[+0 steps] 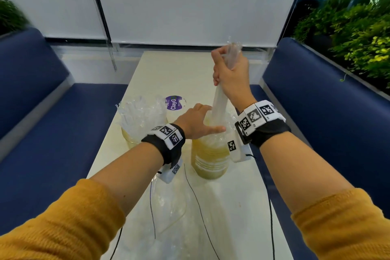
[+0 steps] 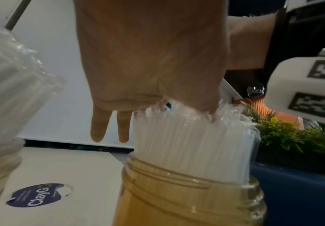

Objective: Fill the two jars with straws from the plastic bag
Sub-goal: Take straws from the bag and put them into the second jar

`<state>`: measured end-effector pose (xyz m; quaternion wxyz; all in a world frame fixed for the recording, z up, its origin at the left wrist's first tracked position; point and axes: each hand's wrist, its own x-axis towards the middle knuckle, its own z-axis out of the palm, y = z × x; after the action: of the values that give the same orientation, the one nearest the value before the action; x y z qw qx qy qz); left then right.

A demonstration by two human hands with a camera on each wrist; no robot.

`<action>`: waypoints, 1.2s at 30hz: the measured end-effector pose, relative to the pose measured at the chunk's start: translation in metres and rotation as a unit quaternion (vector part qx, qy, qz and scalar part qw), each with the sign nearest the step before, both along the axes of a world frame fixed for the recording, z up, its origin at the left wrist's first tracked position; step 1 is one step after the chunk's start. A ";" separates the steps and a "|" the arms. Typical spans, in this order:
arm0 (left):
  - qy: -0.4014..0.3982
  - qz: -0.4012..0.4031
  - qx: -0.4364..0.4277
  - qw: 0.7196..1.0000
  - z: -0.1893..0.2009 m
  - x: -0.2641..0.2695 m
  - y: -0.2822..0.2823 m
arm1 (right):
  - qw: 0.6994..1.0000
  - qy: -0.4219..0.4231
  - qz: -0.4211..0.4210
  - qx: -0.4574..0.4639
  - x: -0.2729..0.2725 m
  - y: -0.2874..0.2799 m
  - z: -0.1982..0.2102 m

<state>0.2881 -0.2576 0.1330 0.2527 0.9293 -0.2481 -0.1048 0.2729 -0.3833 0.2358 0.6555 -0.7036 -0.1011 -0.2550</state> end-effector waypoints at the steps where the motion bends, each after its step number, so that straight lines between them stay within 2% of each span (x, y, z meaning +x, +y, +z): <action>1: 0.008 0.000 -0.010 1.000 0.000 -0.001 -0.001 | 1.000 -0.003 0.003 -0.001 -0.003 0.003 -0.003; 7: -0.010 0.004 -0.090 0.996 -0.007 -0.002 -0.002 | 1.000 -0.012 0.002 0.004 -0.017 0.011 -0.024; 11: -0.016 -0.013 -0.024 0.999 -0.017 -0.003 -0.003 | 0.998 -0.059 -0.013 0.026 -0.021 0.012 -0.013; 13: -0.011 -0.018 0.026 0.999 -0.015 -0.005 -0.004 | 0.996 -0.092 -0.020 0.008 -0.023 0.015 -0.008; 15: -0.001 -0.034 0.027 0.999 -0.016 -0.004 -0.004 | 0.993 -0.104 -0.041 -0.021 -0.023 0.018 -0.011; 16: 0.005 -0.044 0.020 0.999 -0.016 -0.003 -0.004 | 0.994 -0.094 -0.046 -0.018 -0.022 0.017 -0.014; 18: 0.008 -0.050 0.028 0.998 -0.014 -0.004 -0.004 | 0.999 -0.012 -0.031 0.022 -0.020 0.014 -0.023; 21: -0.009 -0.027 0.094 0.995 -0.004 -0.012 -0.005 | 0.993 0.110 -0.016 0.041 -0.017 0.009 -0.037; 23: -0.016 -0.025 0.133 0.991 0.002 -0.016 -0.006 | 0.993 0.113 -0.018 0.035 -0.018 0.008 -0.041; 26: -0.009 -0.028 0.171 0.985 0.006 -0.019 -0.002 | 0.997 0.070 0.012 0.006 -0.020 0.002 -0.039; 32: 0.041 -0.058 0.118 0.990 0.004 -0.013 0.009 | 0.995 0.058 0.073 -0.026 -0.016 -0.016 -0.037; 36: 0.096 -0.039 0.061 0.993 0.008 -0.015 0.009 | 0.989 0.057 0.132 -0.046 -0.014 -0.023 -0.032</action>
<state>0.2735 -0.2488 0.1413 0.2141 0.9182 -0.2517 -0.2184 0.2588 -0.4062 0.2039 0.6552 -0.7268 -0.1669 -0.1210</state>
